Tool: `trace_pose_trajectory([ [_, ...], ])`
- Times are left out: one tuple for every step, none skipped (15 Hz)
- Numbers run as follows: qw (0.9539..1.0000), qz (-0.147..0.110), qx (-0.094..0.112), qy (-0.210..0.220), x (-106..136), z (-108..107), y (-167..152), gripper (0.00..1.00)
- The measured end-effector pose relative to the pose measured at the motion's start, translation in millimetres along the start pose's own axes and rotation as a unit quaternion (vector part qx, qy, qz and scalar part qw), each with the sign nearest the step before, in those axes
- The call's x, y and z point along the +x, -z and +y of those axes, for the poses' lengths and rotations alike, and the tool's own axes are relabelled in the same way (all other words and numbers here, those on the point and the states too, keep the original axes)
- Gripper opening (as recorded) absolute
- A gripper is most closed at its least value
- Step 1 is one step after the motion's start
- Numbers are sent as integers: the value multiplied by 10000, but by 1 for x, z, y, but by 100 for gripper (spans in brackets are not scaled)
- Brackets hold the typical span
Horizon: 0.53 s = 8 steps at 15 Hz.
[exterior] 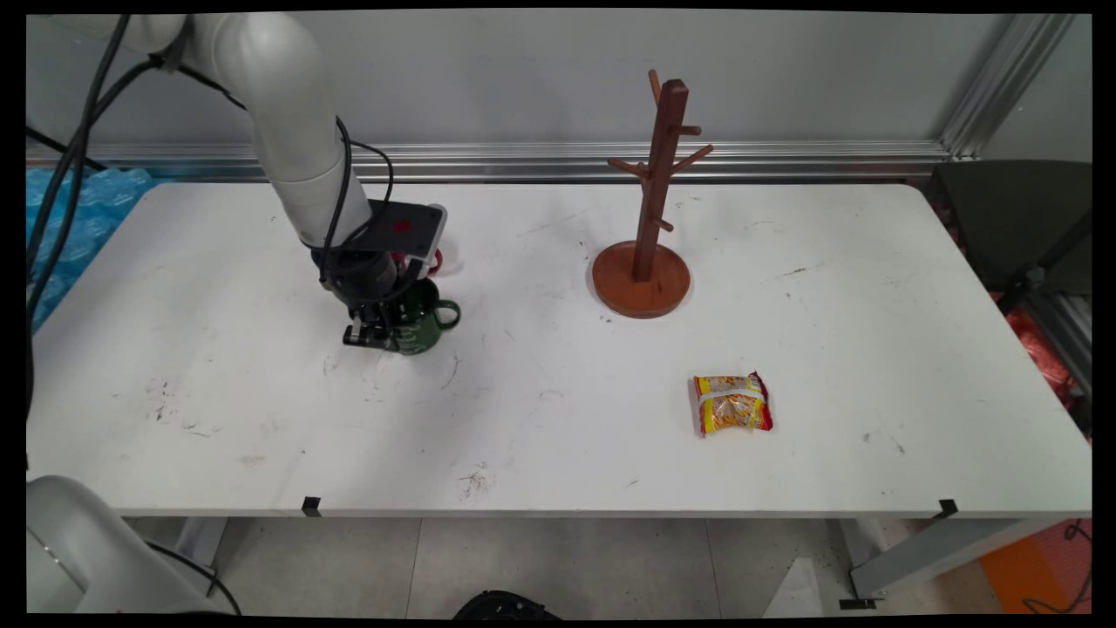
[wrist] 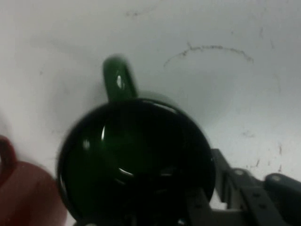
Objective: Place the picked object on the table
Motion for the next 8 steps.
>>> trace_pose_trajectory([
  [10000, -7, -1, -25, -1, 0, -1, 100],
  [10000, -13, -2, -53, -2, 0, -3, 100],
  [10000, -13, -4, -76, -2, 0, -4, 100],
  [10000, -7, -1, -100, -2, 0, -4, 100],
  [9999, 9, 2, -128, -3, 0, -5, 100],
  [9999, 29, 5, -151, -3, 0, -4, 100],
  [9998, 49, 11, -173, -4, -1, -4, 100],
  [9998, 77, 22, -197, -5, -1, -2, 100],
])
